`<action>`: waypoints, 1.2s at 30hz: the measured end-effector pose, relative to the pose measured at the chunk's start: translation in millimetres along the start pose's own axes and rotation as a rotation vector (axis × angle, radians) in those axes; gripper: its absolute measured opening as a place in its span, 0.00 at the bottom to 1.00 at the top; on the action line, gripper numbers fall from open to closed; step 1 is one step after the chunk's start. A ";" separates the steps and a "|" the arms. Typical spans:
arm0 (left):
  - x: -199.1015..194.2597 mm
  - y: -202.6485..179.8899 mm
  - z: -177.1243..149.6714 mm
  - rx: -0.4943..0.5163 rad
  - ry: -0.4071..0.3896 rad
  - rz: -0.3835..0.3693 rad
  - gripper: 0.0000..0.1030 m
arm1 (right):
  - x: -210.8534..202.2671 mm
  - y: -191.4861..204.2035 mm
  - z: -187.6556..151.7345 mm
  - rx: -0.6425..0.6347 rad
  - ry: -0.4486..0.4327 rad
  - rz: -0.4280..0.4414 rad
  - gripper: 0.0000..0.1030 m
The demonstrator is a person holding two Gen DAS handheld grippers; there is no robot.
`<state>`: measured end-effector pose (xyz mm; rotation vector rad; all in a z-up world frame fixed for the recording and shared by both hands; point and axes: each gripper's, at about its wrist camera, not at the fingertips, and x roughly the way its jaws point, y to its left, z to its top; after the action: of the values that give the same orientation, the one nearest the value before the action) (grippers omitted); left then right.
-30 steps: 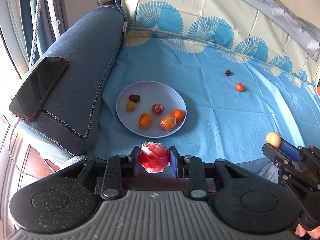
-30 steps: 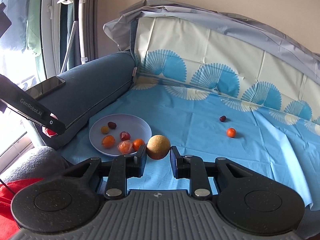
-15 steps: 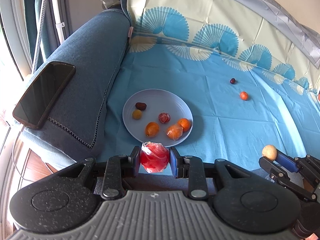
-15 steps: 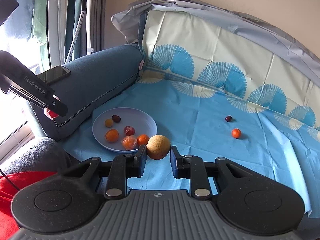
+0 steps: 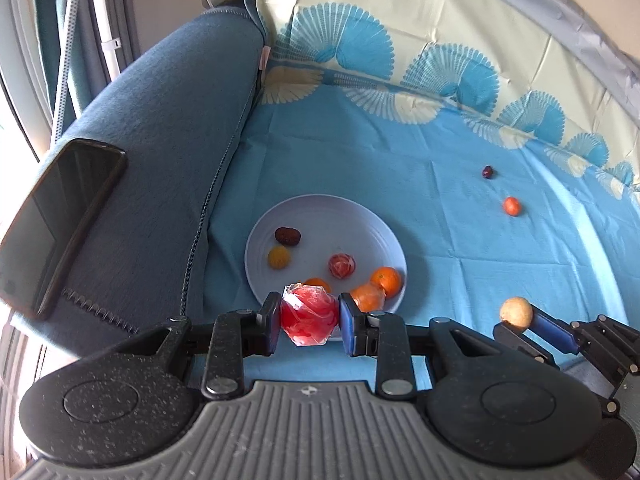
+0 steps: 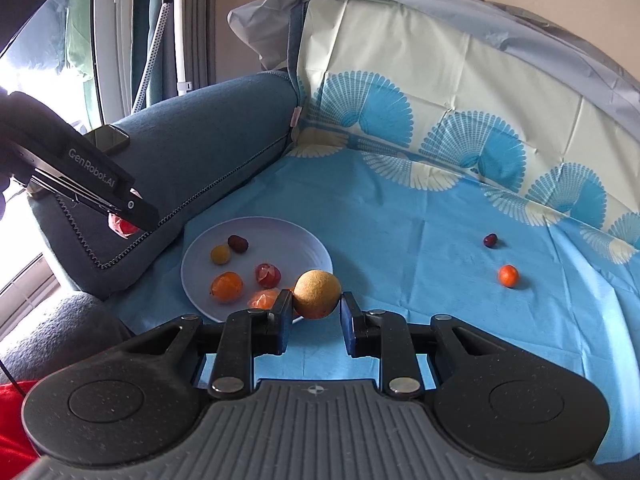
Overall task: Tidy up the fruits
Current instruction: 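Carry the wrapped red fruit with the left tool while the right tool carries the tan fruit to the plate, then open the left tool over the plate while the right tool releases the tan fruit there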
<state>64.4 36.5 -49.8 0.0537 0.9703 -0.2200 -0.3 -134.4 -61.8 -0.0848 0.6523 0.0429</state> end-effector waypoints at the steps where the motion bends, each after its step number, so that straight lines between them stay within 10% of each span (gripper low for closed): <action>1: 7.5 -0.3 3.9 0.002 0.005 -0.004 0.32 | 8.1 -0.6 2.3 0.003 0.006 0.004 0.26; 21: 146.3 -0.1 38.7 0.063 0.118 -0.018 0.33 | 169.5 -0.9 20.6 0.018 0.178 0.072 0.26; 23: 149.7 1.3 39.8 0.068 0.112 -0.015 0.50 | 176.9 -0.3 21.0 0.015 0.195 0.077 0.27; 25: 146.0 3.7 41.4 0.055 0.093 -0.007 0.96 | 181.0 -0.1 23.3 0.007 0.197 0.080 0.45; 26: 141.7 5.3 41.9 0.040 0.072 0.000 1.00 | 179.3 -0.1 24.2 0.004 0.194 0.078 0.63; 28: 126.7 7.9 40.5 0.036 0.032 -0.013 1.00 | 169.7 -0.4 24.4 0.008 0.175 0.062 0.79; 36: 69.3 5.1 6.0 0.048 0.050 0.043 1.00 | 102.2 6.3 4.9 0.015 0.202 0.064 0.92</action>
<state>108.1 29.4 -103.7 0.1243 1.0130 -0.2034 83.4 -126.4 -120.4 -0.0537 0.8567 0.0920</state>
